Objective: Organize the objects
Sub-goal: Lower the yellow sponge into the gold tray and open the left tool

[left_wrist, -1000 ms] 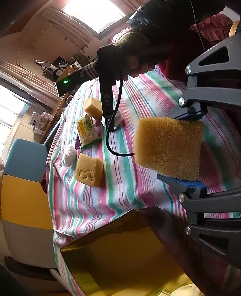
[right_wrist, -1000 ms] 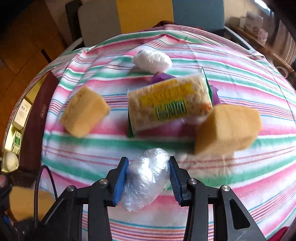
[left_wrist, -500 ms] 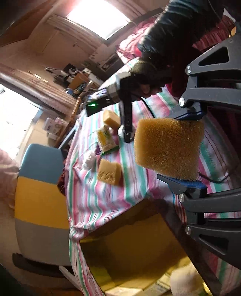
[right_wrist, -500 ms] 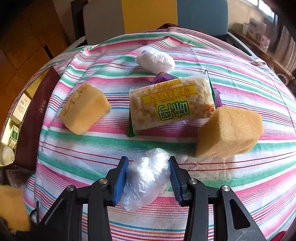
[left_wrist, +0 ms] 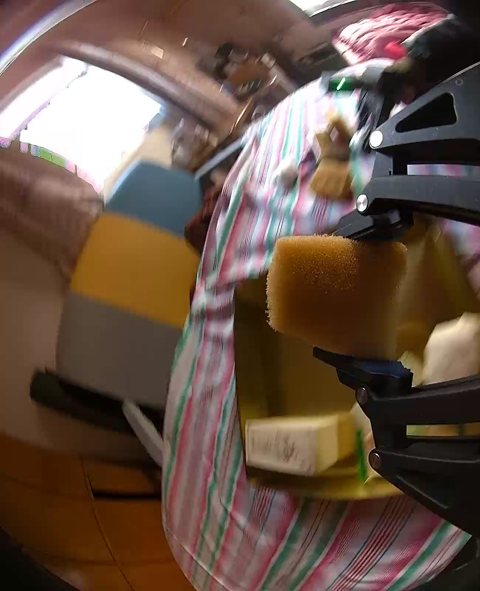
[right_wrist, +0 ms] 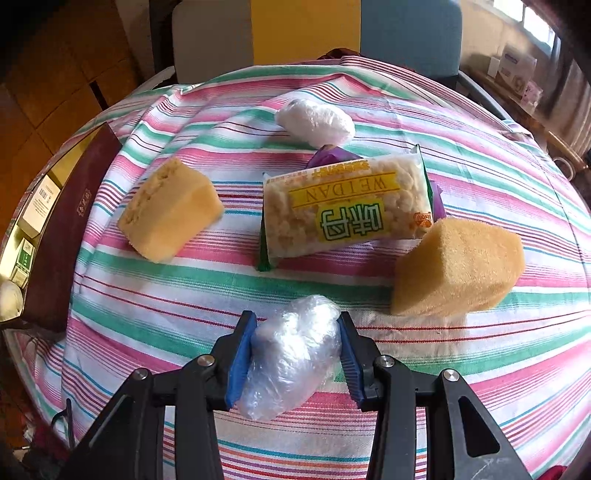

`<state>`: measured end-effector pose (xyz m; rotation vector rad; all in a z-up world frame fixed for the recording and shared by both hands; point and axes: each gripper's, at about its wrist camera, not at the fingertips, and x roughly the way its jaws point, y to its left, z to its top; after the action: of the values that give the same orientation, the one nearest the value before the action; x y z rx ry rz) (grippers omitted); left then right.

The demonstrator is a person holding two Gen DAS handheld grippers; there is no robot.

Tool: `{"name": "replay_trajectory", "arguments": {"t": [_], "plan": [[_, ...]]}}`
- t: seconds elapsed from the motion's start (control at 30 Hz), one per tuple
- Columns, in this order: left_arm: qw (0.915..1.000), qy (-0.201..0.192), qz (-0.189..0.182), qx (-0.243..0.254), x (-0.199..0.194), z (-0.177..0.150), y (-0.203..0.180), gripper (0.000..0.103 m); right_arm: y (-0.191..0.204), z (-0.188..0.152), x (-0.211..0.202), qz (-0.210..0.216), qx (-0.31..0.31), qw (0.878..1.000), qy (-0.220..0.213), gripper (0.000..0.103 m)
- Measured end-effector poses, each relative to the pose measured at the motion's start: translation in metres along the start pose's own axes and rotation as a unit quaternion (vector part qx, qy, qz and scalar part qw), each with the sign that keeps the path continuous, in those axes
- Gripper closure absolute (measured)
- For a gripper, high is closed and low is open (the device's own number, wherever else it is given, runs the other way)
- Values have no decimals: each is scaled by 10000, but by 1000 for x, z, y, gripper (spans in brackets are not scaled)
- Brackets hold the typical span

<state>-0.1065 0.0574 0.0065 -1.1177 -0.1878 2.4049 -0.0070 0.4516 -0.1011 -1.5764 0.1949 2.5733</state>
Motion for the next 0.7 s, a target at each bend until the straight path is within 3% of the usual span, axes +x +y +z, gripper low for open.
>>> {"name": "replay_trajectory", "arguments": {"t": [0.17,0.27,0.33,0.43,0.5,0.57,0.7], "plan": [[9980,549,295,-106,55,14,35,54,1,0,0,-11,-3,10000,-6,58],[9965,688,465,-120,73,14,48,54,1,0,0,-17,-1,10000,-14,58],[9923,908,841,-40,88,12,54,54,0,-1,0,-6,2,10000,-13,58],[9897,1119,889,-1,94,5,60,52,0,-1,0,-8,-1,10000,-16,58],[9885,1102,1029,102,89,-1,59,42,0,-1,0,-12,-8,10000,-23,58],[9879,1083,1098,168,82,-9,59,24,0,-1,1,-16,-4,10000,-30,58],[9895,935,1099,16,62,-20,62,23,1,0,1,-32,-4,10000,-44,58]]}}
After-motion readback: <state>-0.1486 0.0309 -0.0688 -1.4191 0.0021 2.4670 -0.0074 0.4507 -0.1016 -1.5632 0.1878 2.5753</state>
